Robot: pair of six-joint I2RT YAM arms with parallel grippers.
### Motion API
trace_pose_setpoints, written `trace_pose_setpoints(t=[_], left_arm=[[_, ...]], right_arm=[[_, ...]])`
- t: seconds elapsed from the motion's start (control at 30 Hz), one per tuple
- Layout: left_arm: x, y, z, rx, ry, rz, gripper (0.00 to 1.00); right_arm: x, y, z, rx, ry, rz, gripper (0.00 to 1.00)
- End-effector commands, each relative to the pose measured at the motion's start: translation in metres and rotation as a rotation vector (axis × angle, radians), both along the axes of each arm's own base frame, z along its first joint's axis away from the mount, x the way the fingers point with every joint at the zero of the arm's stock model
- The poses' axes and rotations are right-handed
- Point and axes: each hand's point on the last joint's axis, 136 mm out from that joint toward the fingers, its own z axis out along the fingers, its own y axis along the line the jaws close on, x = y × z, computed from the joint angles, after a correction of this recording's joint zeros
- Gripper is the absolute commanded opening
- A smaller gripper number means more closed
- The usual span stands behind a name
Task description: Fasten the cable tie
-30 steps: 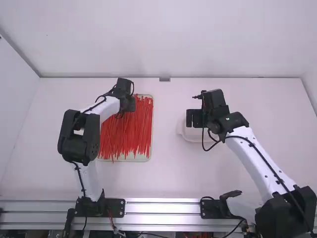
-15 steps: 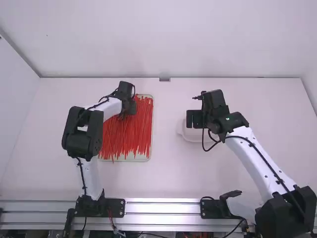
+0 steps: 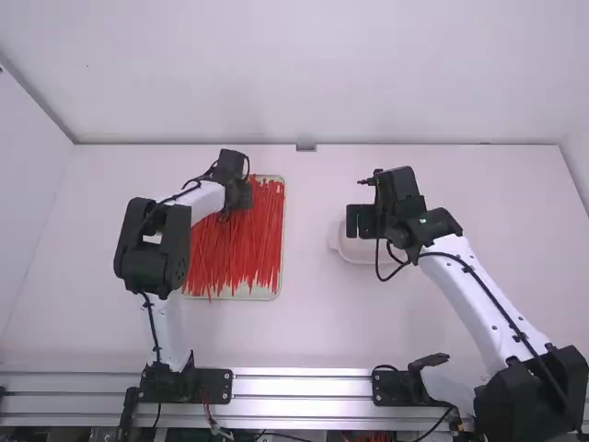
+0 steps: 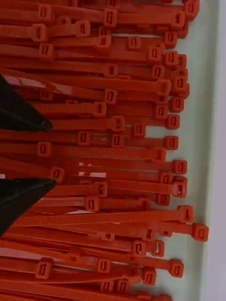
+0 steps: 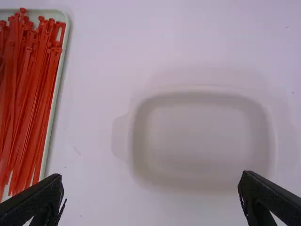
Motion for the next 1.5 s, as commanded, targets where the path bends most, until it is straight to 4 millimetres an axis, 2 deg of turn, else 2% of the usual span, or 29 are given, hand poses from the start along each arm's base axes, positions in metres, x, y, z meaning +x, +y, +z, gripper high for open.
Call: trace_pose_setpoints(t=[0.0, 0.43, 0.77, 1.47], left_arm=[[0.001, 0.004, -0.007, 0.0, 0.008, 0.01, 0.26], [0.004, 0.003, -0.005, -0.003, -0.008, 0.007, 0.26], [-0.004, 0.004, -0.019, -0.008, -0.008, 0.013, 0.26], [-0.002, 0.004, -0.018, -0.007, -0.018, 0.01, 0.26]], right_arm=[[0.004, 0.002, 0.014, 0.014, -0.032, -0.002, 0.99], [0.004, 0.002, 0.014, 0.014, -0.032, -0.002, 0.99], [0.004, 0.002, 0.014, 0.014, -0.032, -0.002, 0.99], [0.004, 0.002, 0.014, 0.013, -0.032, -0.002, 0.99]])
